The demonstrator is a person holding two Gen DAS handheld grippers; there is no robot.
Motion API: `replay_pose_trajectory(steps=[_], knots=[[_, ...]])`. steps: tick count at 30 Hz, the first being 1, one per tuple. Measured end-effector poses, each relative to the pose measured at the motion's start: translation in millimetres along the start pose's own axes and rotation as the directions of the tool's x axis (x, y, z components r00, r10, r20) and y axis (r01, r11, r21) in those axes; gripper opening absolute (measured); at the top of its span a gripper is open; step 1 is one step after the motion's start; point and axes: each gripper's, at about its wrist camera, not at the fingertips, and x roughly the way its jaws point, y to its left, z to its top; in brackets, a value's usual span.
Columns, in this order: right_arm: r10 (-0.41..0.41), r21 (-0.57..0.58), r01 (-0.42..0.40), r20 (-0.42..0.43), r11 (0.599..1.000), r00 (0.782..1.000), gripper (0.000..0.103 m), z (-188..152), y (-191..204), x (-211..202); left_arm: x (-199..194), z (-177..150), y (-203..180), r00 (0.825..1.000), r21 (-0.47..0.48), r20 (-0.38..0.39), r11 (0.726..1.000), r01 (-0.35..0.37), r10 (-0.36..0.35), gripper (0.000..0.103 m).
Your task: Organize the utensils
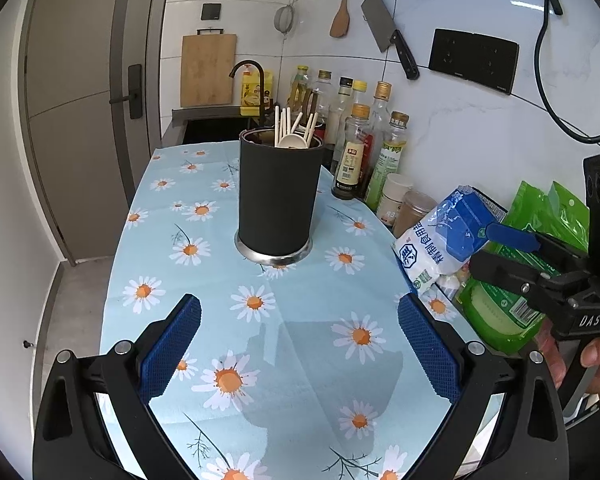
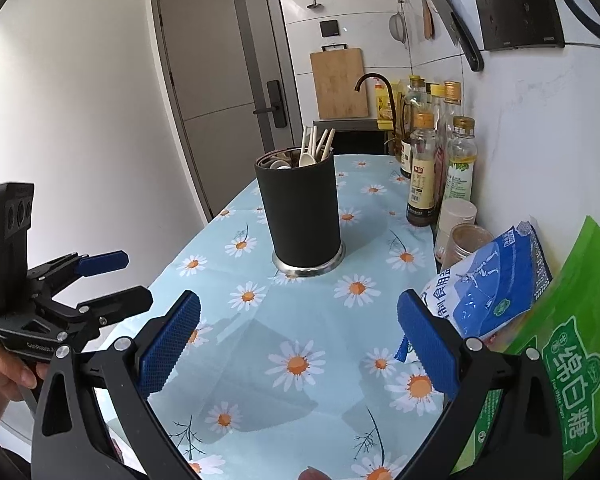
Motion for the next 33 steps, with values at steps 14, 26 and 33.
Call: replay_pose_trajectory(steps=[14, 26, 33], knots=[[-0.006, 0.008, 0.006, -0.022, 1.0, 1.0, 0.098, -4.2, 1.5, 5.2, 4.4, -5.4, 5.5, 1.0, -0.007, -0.018, 1.0, 0.003, -0.003, 0.096], [-0.001, 0.011, 0.002, -0.027, 1.0, 1.0, 0.098, -6.3, 1.9, 5.9, 5.4, -11.0, 4.4, 0.999, 0.002, -0.031, 1.0, -0.013, 0.013, 0.096], [-0.003, 0.014, 0.004, -0.028, 1.0, 1.0, 0.098, -7.9, 3.1, 5.8, 3.0, -12.3, 2.3, 0.999, 0.007, -0.033, 1.0, -0.012, 0.012, 0.096]])
